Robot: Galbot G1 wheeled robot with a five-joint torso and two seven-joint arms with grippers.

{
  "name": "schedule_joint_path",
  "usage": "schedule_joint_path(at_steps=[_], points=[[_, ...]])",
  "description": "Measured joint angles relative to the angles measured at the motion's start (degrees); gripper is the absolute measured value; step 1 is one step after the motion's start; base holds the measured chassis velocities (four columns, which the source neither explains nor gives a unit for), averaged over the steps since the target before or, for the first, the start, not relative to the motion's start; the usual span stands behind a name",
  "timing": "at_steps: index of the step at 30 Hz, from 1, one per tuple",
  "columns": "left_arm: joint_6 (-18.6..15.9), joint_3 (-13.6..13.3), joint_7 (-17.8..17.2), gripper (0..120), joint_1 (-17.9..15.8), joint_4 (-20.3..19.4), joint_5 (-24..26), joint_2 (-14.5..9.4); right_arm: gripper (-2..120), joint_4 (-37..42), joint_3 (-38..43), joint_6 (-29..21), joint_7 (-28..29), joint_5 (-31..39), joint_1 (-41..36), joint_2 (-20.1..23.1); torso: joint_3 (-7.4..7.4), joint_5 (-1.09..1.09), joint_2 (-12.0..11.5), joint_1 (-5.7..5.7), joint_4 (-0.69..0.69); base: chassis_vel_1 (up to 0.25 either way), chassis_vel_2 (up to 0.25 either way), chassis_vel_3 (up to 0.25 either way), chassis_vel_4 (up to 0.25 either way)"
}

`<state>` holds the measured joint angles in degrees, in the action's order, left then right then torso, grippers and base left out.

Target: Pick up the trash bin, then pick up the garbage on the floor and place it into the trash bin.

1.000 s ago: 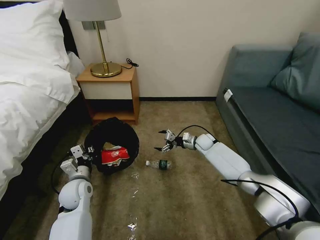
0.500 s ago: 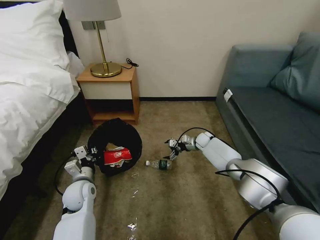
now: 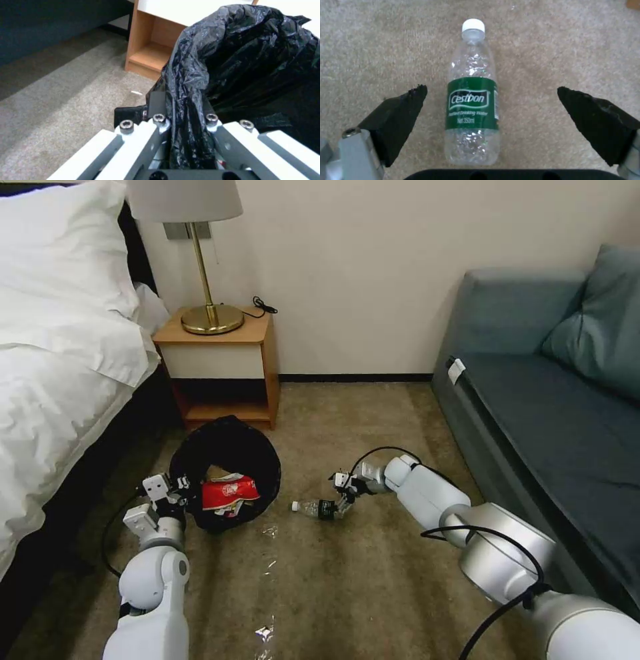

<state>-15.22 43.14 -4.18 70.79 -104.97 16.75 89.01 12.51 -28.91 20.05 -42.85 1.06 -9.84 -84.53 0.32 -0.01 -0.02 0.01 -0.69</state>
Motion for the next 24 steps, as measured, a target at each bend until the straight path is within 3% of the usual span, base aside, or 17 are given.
schedule_joint_path(at_steps=[15, 24], points=[[0.58, -0.57, 0.17, 4, 0.19, -0.04, -1.22, 0.82, 100, -0.76, 2.79, -4.30, 5.92, -4.32, -2.60, -1.36, 0.00, 0.00, 0.00, 0.00, 0.00, 0.000, 0.000, 0.000, 0.000], [0.90, -0.61, 0.25, 4, 0.91, -0.34, -1.85, 1.52, 100, -1.35, 3.08, -5.07, 6.61, -4.50, -3.78, -2.15, 0.00, 0.00, 0.00, 0.00, 0.00, 0.000, 0.000, 0.000, 0.000]])
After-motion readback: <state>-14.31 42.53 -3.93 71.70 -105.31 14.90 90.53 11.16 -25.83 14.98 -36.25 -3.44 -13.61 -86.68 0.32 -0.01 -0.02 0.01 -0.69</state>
